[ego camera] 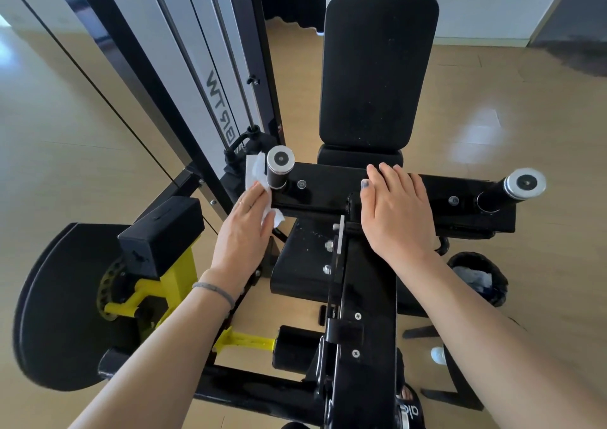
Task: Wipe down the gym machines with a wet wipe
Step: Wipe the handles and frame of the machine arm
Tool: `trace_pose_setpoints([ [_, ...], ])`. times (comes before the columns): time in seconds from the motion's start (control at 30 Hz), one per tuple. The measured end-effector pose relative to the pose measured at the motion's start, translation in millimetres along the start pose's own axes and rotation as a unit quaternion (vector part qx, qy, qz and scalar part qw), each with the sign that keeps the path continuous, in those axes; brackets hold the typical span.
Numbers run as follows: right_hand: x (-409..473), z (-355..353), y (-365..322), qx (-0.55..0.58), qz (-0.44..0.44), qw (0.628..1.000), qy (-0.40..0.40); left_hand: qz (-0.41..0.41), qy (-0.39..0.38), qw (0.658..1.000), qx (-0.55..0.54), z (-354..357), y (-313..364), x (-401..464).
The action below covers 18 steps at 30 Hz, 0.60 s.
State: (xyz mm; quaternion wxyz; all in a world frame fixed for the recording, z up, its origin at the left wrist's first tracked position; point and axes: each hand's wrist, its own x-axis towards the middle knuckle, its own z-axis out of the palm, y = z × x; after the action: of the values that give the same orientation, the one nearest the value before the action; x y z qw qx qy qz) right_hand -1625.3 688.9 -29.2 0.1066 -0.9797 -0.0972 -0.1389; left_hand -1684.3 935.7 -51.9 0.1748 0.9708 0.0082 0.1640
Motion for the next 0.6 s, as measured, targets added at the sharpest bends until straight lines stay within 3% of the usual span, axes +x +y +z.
trace_pose_setpoints([
  [0.13,0,-1,-1,-0.002,0.002,1.0,-0.002,-0.014,0.006,0.998,-0.067,-11,3,9],
  [0.2,0,-1,-1,0.0,0.004,1.0,-0.004,-0.072,0.03,0.988,-0.134,-20,5,29],
  [0.27,0,-1,0,0.0,0.008,1.0,-0.007,-0.167,0.048,0.946,-0.275,-35,12,41],
  [0.33,0,-2,0,-0.001,0.01,1.0,-0.012,-0.211,0.052,0.892,-0.396,-47,21,39],
  [0.47,0,-4,-2,0.006,0.006,1.0,-0.019,-0.174,0.03,0.824,-0.538,-61,39,23],
  [0.6,0,-5,-2,0.011,0.009,1.0,-0.021,-0.136,0.006,0.804,-0.579,-72,51,19],
])
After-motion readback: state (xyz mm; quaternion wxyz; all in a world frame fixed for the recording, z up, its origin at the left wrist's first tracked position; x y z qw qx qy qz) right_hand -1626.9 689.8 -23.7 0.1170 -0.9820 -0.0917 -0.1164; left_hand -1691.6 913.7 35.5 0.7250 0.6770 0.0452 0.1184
